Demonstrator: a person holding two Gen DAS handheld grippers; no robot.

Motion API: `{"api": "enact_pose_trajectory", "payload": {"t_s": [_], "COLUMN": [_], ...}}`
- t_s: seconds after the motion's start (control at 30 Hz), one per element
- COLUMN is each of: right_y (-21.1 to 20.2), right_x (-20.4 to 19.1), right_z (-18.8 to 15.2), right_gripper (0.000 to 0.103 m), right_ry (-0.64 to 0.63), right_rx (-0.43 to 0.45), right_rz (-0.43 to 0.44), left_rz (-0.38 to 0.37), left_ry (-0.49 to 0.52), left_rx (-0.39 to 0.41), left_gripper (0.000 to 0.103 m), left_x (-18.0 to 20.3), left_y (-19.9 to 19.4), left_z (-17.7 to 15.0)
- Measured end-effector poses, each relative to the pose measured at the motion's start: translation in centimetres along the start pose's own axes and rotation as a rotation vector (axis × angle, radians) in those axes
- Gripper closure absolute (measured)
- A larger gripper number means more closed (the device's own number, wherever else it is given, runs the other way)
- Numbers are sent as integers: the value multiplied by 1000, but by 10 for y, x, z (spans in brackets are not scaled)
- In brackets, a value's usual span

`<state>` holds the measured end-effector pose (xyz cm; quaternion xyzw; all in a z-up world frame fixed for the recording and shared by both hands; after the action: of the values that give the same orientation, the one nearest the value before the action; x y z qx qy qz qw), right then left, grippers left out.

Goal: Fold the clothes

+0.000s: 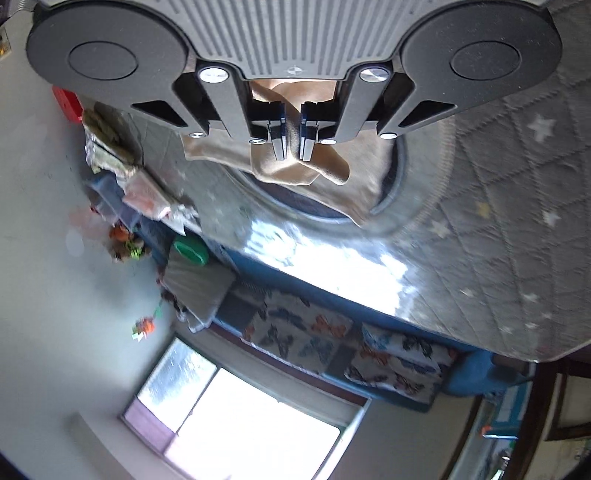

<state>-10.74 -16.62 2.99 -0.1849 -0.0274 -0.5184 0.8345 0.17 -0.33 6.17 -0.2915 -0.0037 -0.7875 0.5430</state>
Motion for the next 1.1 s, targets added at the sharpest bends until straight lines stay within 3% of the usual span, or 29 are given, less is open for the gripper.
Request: {"api": "enact_pose_trajectory", "payload": {"t_s": [0.23,0.47,0.53,0.63,0.87,1.1], "right_y": [23,39,40,38,2,-37], "right_x": [-14,-13,-12,-7,23,71], "right_z": [2,2,3,4,17,22], "right_gripper": [78,79,91,98,99,99], "right_ry": [-26,-4,-1,18,77,138], "right_rx": [-11,-38,-39,-34,38,84], "right_rz": [21,16,15,2,-97,-257], "left_rz": [112,250,300,352,440,456], "left_ry": [-19,-57,-65,-88,-125,-118], "left_rx": [108,125,119,107,83,74], "left_gripper": [96,96,96,96,96,96], "left_x": [-38,-85,-98,-116,-146,-151], "left_y": [-42,-71,-78,-87,-110,-117], "left_z": [14,4,-2,-11,-29,-33]}}
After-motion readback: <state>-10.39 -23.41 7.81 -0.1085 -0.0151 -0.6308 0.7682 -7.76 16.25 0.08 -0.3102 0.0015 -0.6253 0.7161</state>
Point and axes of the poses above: each gripper's, at about its wrist camera, not at the fingertips, and y roughly the way its jaws point, x to its right, z to its top, the point moved 4 cm from there along y, roughly the way its jaws point, and after that the axes turned 15 degrees about x, right-handed, at the moved point
